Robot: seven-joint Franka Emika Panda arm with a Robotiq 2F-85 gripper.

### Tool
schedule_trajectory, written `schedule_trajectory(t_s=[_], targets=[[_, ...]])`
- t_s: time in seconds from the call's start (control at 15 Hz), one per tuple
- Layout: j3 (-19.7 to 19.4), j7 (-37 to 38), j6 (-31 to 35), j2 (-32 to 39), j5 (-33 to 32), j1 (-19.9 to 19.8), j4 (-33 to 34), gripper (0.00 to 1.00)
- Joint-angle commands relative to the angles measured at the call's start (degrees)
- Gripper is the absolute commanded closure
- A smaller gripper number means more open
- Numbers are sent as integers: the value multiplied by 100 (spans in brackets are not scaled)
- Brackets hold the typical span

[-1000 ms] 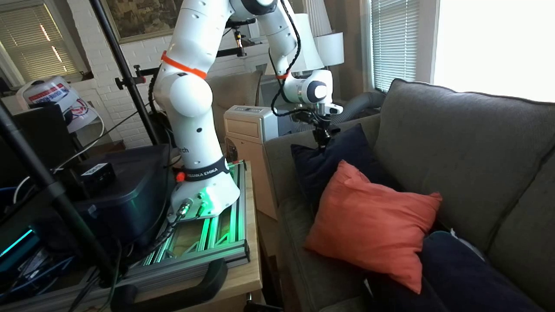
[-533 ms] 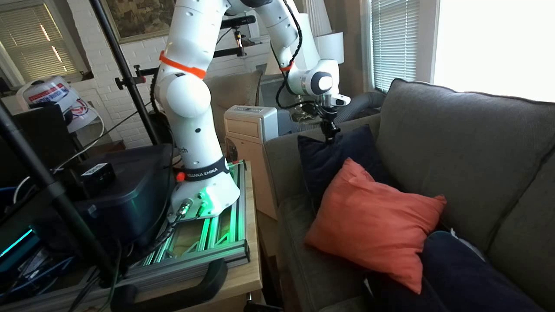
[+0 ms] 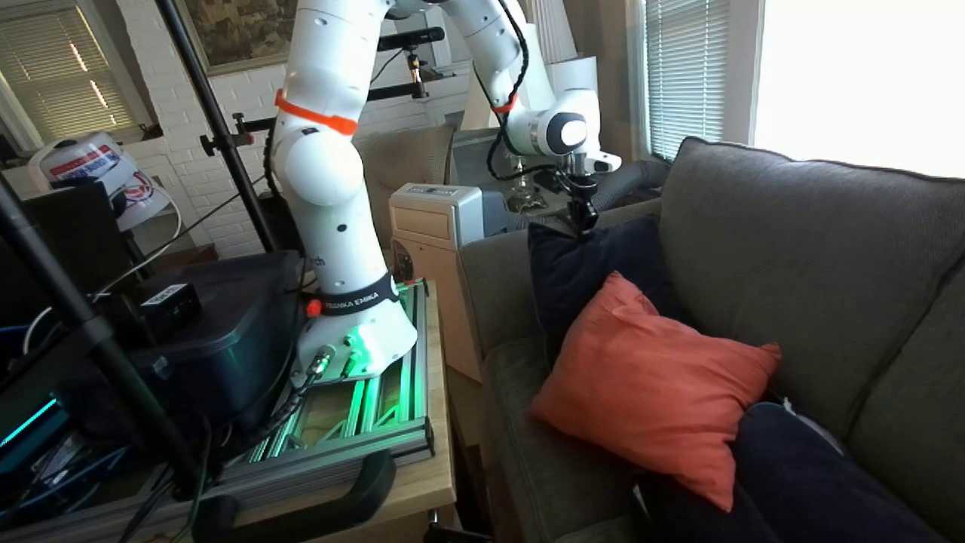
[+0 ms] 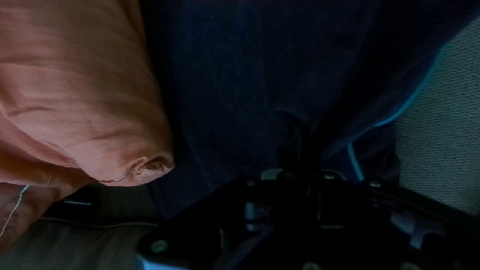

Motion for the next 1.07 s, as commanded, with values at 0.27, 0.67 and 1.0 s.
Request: schedule_trajectory(t_s=[0.27, 0.67, 1.0], targets=[[5, -368, 93, -500, 169, -512, -57, 99], [130, -574, 126, -691, 845, -961, 25, 99], [239, -581, 311, -770, 1685, -1248, 6, 99]])
